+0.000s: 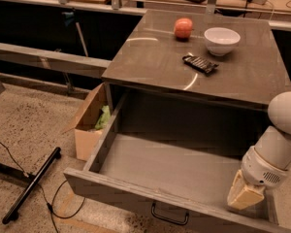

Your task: Open top drawer

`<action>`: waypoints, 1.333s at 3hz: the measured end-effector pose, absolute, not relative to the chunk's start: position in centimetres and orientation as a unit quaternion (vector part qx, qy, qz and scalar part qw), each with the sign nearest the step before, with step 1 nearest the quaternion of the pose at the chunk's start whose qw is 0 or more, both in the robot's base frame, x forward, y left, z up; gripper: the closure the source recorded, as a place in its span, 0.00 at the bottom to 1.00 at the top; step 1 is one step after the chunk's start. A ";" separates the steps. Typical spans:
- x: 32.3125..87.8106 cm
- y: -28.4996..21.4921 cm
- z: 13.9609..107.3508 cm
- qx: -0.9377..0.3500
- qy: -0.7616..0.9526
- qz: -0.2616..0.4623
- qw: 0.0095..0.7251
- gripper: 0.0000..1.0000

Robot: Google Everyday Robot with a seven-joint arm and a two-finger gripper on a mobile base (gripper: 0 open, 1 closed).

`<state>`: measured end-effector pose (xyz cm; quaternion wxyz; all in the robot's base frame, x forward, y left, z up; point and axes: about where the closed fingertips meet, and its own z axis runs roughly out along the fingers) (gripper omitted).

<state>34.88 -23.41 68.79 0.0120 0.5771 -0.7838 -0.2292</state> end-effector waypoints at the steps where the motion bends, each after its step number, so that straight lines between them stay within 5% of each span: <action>1: 37.1 -24.3 70.2 0.577 -0.792 -0.197 -0.021 1.00; 4: 43.3 -32.9 76.6 0.543 -0.836 -0.043 -0.066 1.00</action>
Offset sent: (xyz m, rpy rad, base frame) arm 0.0774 -0.0724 0.0574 -0.1524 -0.2828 -0.1094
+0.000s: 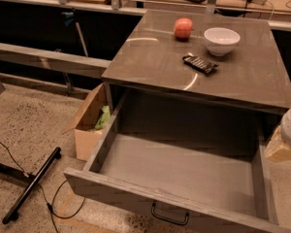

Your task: Open top drawer

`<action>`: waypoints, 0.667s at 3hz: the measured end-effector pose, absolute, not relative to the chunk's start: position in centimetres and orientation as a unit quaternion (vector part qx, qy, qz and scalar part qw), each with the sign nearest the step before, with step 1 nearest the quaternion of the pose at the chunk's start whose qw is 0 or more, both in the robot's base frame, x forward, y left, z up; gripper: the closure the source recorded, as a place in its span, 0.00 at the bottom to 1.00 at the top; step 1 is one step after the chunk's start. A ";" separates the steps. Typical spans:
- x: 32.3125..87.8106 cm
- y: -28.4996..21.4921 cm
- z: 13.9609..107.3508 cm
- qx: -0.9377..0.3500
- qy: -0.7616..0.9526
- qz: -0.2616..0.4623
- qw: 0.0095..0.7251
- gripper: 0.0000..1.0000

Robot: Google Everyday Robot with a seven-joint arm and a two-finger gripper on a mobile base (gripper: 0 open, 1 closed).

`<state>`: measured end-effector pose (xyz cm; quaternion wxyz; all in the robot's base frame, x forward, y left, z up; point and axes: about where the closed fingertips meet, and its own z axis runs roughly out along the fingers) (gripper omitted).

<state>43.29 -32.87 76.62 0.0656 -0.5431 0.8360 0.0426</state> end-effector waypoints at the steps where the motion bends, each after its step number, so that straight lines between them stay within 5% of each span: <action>1: 43.5 -33.4 77.0 -0.541 0.838 0.035 0.067 0.86; 2: 43.5 -33.4 77.0 -0.541 0.838 0.034 0.067 0.62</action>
Offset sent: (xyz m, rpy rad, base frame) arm 0.0022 -0.0059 0.0041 -0.0139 -0.0114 -0.0090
